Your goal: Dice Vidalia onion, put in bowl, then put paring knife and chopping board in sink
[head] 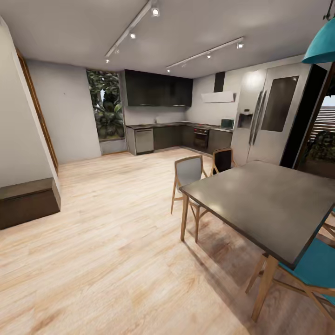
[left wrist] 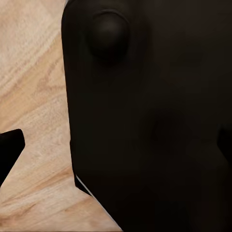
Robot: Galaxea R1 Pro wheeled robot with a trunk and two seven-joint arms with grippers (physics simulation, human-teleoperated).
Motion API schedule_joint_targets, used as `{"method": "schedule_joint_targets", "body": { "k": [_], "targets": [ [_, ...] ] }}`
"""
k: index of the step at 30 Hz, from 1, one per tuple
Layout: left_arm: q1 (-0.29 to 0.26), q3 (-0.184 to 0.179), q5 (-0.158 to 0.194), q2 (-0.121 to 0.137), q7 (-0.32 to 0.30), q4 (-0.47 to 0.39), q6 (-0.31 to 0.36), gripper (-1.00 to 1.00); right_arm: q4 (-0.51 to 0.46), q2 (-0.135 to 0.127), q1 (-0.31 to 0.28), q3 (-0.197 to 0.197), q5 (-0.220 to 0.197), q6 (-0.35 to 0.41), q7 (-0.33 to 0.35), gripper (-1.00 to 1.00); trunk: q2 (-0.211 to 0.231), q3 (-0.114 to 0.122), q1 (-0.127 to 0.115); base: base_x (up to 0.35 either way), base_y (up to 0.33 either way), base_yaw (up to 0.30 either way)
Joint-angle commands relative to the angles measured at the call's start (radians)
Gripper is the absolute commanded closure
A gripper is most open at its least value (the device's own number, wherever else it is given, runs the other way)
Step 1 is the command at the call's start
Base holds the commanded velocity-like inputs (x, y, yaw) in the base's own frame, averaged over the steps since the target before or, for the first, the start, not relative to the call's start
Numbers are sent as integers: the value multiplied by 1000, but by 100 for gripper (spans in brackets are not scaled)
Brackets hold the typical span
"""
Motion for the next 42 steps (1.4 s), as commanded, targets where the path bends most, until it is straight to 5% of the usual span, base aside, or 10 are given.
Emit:
{"method": "schedule_joint_targets", "body": {
  "k": [1, 10, 35, 42],
  "targets": [
    [0, 1, 2, 2, -2, 3, -2, -100, -6, 6, -3, 2, -1, 6, -3, -100, 0, 0, 0, 0, 0, 0],
    [0, 2, 2, -1, -2, 2, -2, -100, -21, 41, -3, 3, 1, 6, -2, -100, 0, 0, 0, 0, 0, 0],
    [0, 9, 2, 11, 1, -12, -2, -100, -23, 41, -3, -1, 1, 2, -2, -100, 0, 0, 0, 0, 46, 0],
    [0, 10, 4, 43, 2, -62, -2, -100, -27, 42, -3, -3, 0, -13, -2, -100, 0, 0, 0, 0, 116, 0]
  ]
}}
